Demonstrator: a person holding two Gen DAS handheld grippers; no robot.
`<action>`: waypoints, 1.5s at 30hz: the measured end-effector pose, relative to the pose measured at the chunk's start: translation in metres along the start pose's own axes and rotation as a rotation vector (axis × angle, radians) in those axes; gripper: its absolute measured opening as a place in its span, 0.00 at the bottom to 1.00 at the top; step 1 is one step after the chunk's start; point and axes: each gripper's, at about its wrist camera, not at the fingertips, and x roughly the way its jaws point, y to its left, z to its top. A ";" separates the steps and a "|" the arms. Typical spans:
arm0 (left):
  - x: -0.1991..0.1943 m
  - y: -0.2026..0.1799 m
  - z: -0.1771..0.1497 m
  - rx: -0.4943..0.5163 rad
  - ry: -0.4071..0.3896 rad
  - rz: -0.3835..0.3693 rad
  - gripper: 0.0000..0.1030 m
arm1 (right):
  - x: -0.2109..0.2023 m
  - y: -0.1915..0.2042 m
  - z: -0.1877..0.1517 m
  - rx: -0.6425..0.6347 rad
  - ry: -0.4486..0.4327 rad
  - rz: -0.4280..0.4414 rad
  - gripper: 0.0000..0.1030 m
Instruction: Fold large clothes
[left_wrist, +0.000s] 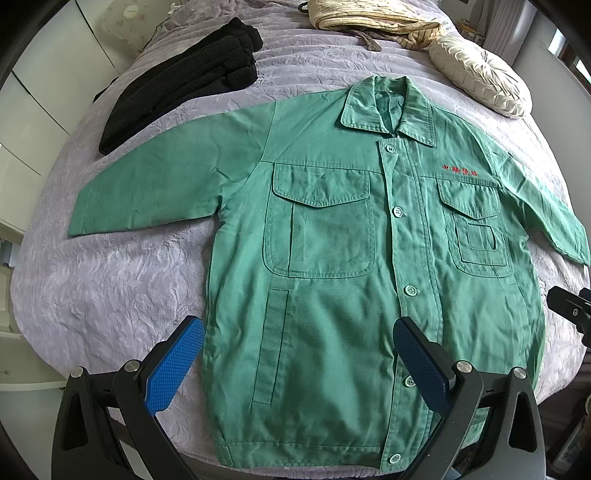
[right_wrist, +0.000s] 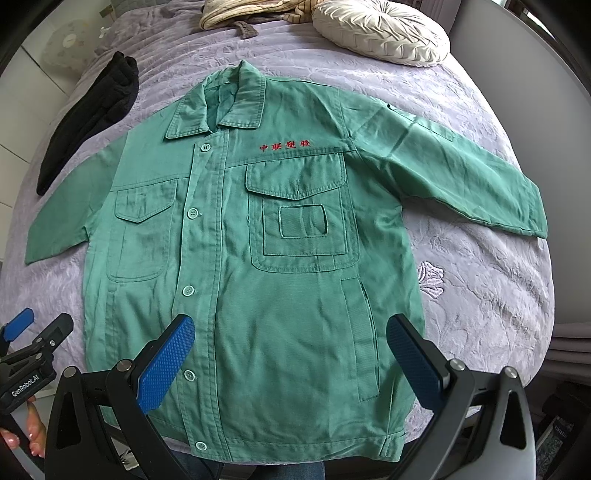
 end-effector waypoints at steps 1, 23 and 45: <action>0.000 0.000 0.000 0.000 0.000 -0.001 1.00 | 0.000 0.001 0.000 0.000 -0.001 0.000 1.00; 0.014 0.025 -0.006 -0.054 0.015 -0.074 1.00 | 0.008 0.011 0.000 -0.001 0.030 0.032 1.00; 0.178 0.321 0.052 -0.643 -0.068 -0.382 1.00 | 0.039 0.187 0.012 -0.200 0.171 0.151 1.00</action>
